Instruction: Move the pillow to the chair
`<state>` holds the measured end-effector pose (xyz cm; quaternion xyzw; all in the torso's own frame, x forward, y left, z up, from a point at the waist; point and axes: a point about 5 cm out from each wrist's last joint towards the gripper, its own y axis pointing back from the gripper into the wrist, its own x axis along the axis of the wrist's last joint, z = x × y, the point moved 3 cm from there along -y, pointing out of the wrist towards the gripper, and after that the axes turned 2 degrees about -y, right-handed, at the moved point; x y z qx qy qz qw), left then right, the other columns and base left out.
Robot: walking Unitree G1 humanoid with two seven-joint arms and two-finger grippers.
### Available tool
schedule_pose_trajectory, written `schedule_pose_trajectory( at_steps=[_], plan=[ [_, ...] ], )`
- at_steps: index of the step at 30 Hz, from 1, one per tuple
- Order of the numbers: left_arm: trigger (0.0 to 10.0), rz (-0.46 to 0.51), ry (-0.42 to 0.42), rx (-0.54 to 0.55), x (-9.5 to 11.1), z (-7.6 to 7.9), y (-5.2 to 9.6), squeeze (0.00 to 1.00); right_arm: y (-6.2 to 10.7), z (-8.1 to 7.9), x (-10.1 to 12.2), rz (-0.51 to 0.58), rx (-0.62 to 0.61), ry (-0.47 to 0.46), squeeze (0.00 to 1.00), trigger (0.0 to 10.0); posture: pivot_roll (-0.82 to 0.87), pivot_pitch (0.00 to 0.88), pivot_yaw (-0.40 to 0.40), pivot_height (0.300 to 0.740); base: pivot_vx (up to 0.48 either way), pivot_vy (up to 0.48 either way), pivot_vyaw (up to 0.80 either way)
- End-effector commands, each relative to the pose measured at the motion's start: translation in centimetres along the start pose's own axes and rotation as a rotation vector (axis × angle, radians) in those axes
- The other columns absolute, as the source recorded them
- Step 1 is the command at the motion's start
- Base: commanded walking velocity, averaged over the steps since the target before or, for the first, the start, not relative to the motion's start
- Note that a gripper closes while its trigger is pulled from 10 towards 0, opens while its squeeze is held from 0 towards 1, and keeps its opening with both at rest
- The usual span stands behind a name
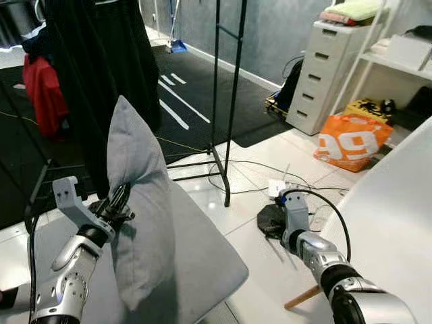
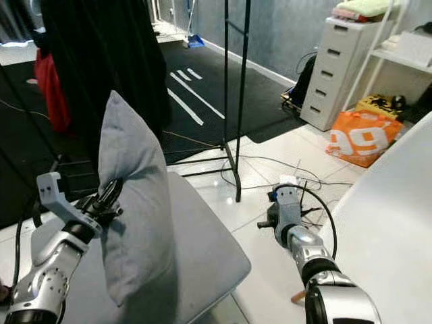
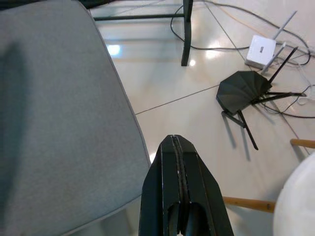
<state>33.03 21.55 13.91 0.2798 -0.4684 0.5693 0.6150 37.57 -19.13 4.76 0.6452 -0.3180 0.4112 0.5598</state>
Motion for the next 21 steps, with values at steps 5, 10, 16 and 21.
schedule_pose_trajectory(
  at_steps=[5, 10, 16, 21],
  plan=[
    [10.0, 0.059, -0.016, -0.010, 1.1, 0.1, 0.0, 0.00, 0.0, -0.2, -0.3, -0.003, 0.006, -0.011, 0.00, 10.0, -0.16, 0.028, -0.024, 0.695, 0.000, 0.000, 0.00],
    [10.0, 0.025, -0.059, 0.054, 0.2, -1.2, 0.3, 0.00, 0.0, -0.2, -0.6, -0.010, 0.007, -0.015, 0.00, 10.0, -0.16, 0.030, -0.023, 0.715, 0.000, 0.000, 0.00],
    [10.0, -0.056, -0.144, 0.188, -1.7, -3.7, 1.2, 0.00, 0.1, -0.5, -1.2, -0.025, 0.015, -0.014, 0.00, 10.0, -0.16, 0.030, -0.023, 0.735, 0.000, 0.000, 0.00],
    [10.0, -0.135, -0.197, 0.302, -3.6, -5.6, 2.5, 0.00, 0.1, -0.7, -2.0, -0.046, 0.022, -0.004, 0.00, 10.0, -0.16, 0.030, -0.026, 0.740, 0.000, 0.000, 0.00]
  ],
)
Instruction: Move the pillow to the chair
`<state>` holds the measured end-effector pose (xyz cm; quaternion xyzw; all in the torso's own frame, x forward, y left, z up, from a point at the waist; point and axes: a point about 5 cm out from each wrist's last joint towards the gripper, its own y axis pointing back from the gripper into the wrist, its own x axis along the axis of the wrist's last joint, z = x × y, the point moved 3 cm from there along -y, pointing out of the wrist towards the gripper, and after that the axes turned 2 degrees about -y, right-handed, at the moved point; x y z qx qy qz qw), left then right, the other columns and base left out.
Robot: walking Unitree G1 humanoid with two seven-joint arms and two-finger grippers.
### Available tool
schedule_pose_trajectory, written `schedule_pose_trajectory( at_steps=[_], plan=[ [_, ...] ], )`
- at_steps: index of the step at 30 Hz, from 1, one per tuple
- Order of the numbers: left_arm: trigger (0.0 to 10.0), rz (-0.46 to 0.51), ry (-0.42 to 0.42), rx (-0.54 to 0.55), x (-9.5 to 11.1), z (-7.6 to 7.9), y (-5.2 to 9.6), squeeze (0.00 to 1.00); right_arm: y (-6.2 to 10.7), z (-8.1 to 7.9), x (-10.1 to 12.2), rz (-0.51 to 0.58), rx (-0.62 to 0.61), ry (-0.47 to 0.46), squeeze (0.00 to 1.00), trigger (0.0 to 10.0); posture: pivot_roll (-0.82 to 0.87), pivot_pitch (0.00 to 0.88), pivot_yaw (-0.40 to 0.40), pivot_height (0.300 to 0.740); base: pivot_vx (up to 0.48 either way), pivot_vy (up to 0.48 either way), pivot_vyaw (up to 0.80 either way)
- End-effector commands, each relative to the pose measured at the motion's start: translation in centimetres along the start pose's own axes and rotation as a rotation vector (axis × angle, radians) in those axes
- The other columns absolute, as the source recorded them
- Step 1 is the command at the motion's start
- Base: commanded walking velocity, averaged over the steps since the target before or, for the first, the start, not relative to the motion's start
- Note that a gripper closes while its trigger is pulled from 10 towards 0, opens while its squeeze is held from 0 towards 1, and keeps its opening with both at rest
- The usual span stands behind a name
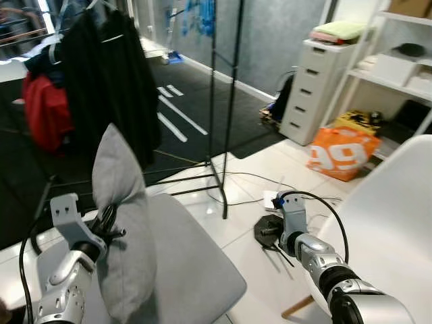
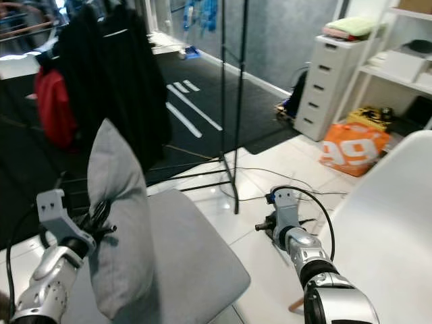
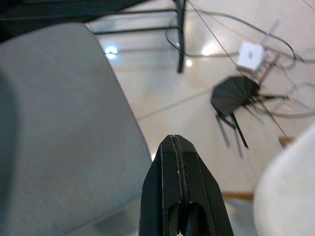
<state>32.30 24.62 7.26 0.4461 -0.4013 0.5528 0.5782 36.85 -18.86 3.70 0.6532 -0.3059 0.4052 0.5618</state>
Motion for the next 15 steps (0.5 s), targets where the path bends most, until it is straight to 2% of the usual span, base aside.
schedule_pose_trajectory(
  at_steps=[1, 4, 5, 6, 7, 10, 15],
  plan=[
    [10.0, 0.005, -0.051, 0.048, -0.2, -1.1, 0.2, 0.00, 0.0, -0.4, -1.0, -0.022, 0.013, -0.006, 0.00, 10.0, -0.16, 0.030, -0.029, 0.740, 0.000, 0.000, 0.00],
    [10.0, -0.027, -0.067, 0.068, -1.1, -1.5, 0.4, 0.00, 0.1, -0.5, -1.4, -0.032, 0.015, -0.008, 0.00, 10.0, -0.16, 0.030, -0.029, 0.740, 0.000, 0.000, 0.00],
    [10.0, -0.084, -0.087, 0.096, -2.4, -2.0, 0.7, 0.00, 0.2, -0.4, -2.2, -0.057, 0.003, 0.013, 0.00, 10.0, -0.16, 0.028, -0.033, 0.740, 0.000, 0.000, 0.00],
    [10.0, -0.084, -0.087, 0.096, -2.4, -2.0, 0.7, 0.00, 0.2, -0.4, -2.2, -0.057, 0.003, 0.013, 0.00, 10.0, -0.16, 0.028, -0.033, 0.740, 0.000, 0.000, 0.00],
    [10.0, -0.153, -0.118, 0.119, -4.0, -2.4, 1.2, 0.00, 0.4, -0.4, -3.3, -0.091, -0.006, 0.017, 0.00, 10.0, -0.16, 0.026, -0.039, 0.740, 0.000, 0.000, 0.00],
    [10.0, -0.349, -0.191, 0.155, -8.4, -2.8, 2.7, 0.00, 0.9, -0.3, -5.7, -0.146, -0.014, 0.015, 0.00, 10.0, -0.16, 0.026, -0.041, 0.740, 0.000, -0.350, 0.00],
    [10.0, -0.414, -0.182, 0.149, -10.2, -2.3, 3.4, 0.00, 1.1, -0.3, -6.4, -0.156, -0.011, 0.012, 0.00, 10.0, -0.17, 0.026, -0.038, 0.740, 0.000, -0.480, 0.00]
  ],
)
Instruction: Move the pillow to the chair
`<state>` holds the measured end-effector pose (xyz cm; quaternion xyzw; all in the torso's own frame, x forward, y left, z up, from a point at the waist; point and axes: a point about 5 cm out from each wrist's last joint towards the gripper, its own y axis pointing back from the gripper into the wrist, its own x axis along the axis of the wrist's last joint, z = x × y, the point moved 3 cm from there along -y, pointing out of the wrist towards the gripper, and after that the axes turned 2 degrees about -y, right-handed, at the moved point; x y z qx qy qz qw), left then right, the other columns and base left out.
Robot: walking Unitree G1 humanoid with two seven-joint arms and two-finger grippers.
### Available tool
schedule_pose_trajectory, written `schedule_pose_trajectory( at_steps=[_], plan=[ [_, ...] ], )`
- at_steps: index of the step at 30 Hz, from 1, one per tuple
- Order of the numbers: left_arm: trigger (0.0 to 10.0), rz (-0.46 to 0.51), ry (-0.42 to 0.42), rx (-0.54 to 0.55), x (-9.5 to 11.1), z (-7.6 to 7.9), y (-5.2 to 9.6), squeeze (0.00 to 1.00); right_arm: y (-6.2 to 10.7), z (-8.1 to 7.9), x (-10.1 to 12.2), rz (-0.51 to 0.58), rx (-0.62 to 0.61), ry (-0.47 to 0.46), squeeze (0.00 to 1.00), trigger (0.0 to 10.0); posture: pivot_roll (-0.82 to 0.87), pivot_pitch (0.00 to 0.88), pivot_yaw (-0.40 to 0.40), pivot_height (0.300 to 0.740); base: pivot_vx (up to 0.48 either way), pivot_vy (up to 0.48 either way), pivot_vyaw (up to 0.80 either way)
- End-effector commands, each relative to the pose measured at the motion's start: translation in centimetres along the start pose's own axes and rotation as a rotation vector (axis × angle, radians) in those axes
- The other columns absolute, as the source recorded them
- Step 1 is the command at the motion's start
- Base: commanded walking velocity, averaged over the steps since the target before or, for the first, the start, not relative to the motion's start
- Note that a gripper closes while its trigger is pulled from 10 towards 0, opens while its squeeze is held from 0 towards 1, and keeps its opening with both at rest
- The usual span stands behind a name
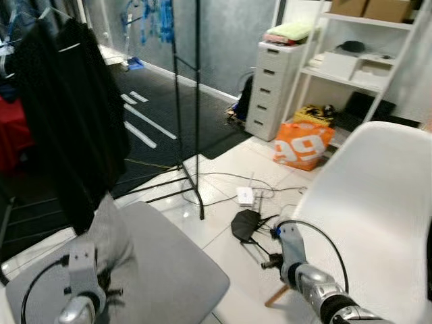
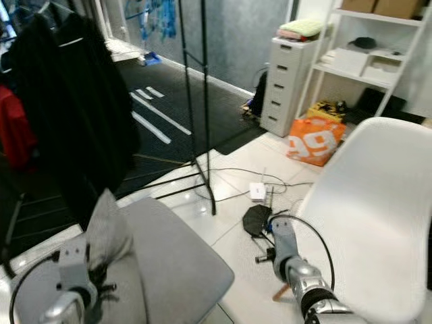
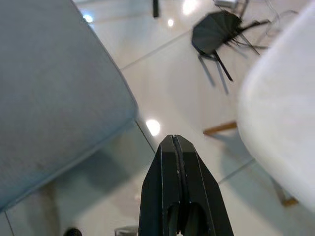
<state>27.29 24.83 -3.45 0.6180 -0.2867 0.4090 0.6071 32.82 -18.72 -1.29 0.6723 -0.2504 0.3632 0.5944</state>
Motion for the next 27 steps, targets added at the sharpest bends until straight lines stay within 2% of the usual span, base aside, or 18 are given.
schedule_pose_trajectory(
  at_steps=[1, 5, 11, 27],
  plan=[
    [10.0, 0.034, -0.022, -0.030, 0.8, 1.0, -0.3, 0.00, 0.1, 0.4, -0.1, 0.002, -0.009, -0.001, 0.00, 10.0, -0.17, 0.026, -0.038, 0.740, 0.000, -0.480, 0.00],
    [10.0, 0.012, 0.002, -0.033, -0.1, 1.5, -0.3, 0.00, 0.2, 0.8, 0.1, 0.007, -0.019, 0.002, 0.00, 10.0, -0.17, 0.026, -0.041, 0.740, 0.000, -0.480, 0.00],
    [10.0, 0.018, 0.006, -0.029, 0.0, 1.5, -0.5, 0.00, 0.2, 1.1, 1.1, 0.031, -0.033, 0.002, 0.00, 10.0, -0.17, 0.022, -0.045, 0.740, 0.000, -0.480, 0.00],
    [10.0, 0.007, 0.002, -0.042, -0.6, 1.9, -0.5, 0.00, 0.2, 1.1, 1.7, 0.045, -0.032, 0.009, 0.00, 10.0, -0.17, 0.011, -0.042, 0.740, 0.000, -0.480, 0.00]
  ],
)
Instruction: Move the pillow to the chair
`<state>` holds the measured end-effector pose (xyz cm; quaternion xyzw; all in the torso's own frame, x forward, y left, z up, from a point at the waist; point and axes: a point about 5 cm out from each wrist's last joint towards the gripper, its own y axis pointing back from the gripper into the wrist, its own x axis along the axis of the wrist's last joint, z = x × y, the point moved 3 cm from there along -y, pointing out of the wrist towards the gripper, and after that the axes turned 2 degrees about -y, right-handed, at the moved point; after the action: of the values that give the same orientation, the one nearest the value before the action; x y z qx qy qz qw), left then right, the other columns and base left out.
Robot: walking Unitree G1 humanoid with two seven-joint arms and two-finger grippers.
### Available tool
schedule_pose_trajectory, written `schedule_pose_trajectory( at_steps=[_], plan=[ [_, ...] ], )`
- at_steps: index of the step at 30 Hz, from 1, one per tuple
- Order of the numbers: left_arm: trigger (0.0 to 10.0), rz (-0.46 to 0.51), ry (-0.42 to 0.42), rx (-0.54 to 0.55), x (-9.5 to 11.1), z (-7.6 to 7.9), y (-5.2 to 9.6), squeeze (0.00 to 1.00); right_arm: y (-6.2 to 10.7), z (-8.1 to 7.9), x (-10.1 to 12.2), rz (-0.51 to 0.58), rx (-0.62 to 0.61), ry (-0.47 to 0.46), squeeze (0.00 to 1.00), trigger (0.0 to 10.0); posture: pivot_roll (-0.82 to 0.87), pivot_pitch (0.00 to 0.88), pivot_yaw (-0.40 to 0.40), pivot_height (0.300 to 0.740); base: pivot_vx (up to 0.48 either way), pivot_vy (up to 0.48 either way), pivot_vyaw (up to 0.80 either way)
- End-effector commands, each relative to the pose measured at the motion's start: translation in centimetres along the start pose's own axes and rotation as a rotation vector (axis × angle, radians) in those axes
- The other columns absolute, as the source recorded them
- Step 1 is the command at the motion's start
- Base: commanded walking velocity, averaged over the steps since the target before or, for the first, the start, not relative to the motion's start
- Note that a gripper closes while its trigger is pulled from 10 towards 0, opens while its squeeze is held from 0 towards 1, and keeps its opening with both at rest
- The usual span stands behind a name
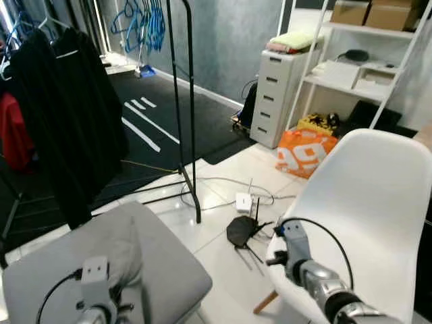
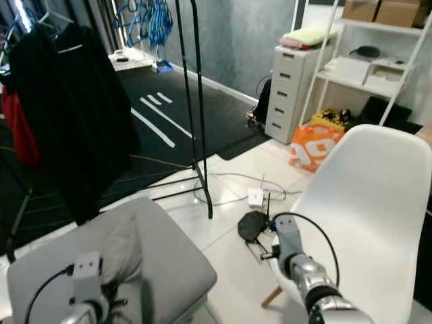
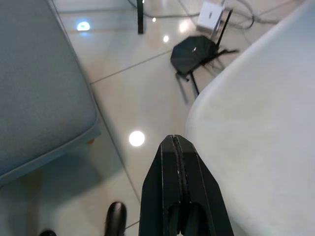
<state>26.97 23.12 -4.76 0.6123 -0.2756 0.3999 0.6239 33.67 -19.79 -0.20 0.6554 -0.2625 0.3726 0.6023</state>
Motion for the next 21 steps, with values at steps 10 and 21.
schedule_pose_trajectory(
  at_steps=[10, 21],
  plan=[
    [10.0, 0.033, -0.005, -0.025, 0.46, 0.47, -0.12, 0.00, -0.03, 0.01, 0.32, 0.012, -0.003, -0.004, 0.00, 10.0, -0.17, 0.006, -0.041, 0.740, 0.000, -0.480, 0.00],
    [10.0, 0.039, 0.000, -0.030, 0.53, 0.49, -0.12, 0.00, 0.01, 0.40, 0.44, 0.006, -0.025, 0.009, 0.00, 10.0, -0.17, 0.018, -0.037, 0.740, 0.000, -0.480, -0.58]
  ],
)
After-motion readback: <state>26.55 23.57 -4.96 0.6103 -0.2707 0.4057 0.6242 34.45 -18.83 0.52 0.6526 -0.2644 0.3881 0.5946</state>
